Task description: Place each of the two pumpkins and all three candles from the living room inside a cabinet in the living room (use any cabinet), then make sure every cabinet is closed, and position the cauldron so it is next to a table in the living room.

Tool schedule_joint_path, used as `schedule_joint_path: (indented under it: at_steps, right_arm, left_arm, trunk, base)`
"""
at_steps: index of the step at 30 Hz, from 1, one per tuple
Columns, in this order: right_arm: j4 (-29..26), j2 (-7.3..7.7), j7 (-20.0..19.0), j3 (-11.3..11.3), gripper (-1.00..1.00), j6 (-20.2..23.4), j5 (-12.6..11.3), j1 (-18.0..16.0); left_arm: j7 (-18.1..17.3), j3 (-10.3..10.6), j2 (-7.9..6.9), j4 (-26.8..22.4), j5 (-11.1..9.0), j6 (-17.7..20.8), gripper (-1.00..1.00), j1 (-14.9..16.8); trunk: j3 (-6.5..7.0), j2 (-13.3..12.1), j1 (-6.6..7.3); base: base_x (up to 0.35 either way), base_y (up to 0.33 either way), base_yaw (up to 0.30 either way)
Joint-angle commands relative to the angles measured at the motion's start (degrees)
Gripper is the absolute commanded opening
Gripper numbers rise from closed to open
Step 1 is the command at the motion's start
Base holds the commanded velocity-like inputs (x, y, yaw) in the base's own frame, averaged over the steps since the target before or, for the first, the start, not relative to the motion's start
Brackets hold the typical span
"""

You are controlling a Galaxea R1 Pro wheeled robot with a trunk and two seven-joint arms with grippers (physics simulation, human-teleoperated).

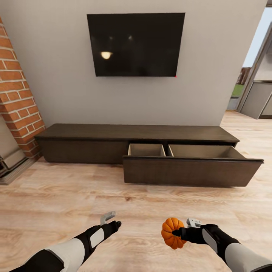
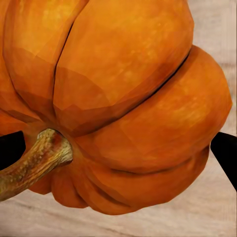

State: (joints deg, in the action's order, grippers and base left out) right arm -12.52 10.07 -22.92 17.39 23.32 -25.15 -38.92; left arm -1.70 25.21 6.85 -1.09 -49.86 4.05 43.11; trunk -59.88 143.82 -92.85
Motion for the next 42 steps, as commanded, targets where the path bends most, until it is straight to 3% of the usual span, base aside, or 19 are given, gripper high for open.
schedule_joint_path:
  at_steps: [1,18,42]
  right_arm:
    - [-0.1,-0.18,-0.1,0.0,-1.0,0.3,-0.4,0.0]
    - [-0.1,-0.84,-0.1,0.0,-1.0,0.3,-0.4,0.0]
    - [-0.1,-0.81,-0.1,0.0,-1.0,0.3,-0.4,0.0]
  left_arm:
    - [-0.1,0.5,0.01,0.0,-0.6,0.2,1.0,0.0]
    - [-0.1,0.5,0.41,0.1,-0.6,0.2,1.0,0.0]
    - [-0.1,0.5,0.45,0.1,-0.6,0.3,1.0,0.0]
  trunk:
    - [-0.05,0.0,0.02]
    - [-0.05,0.0,0.02]
    - [-0.05,0.0,0.02]
  base:
    - [0.0,0.0,0.288]
    - [0.015,0.009,0.288]
    - [0.239,0.183,0.288]
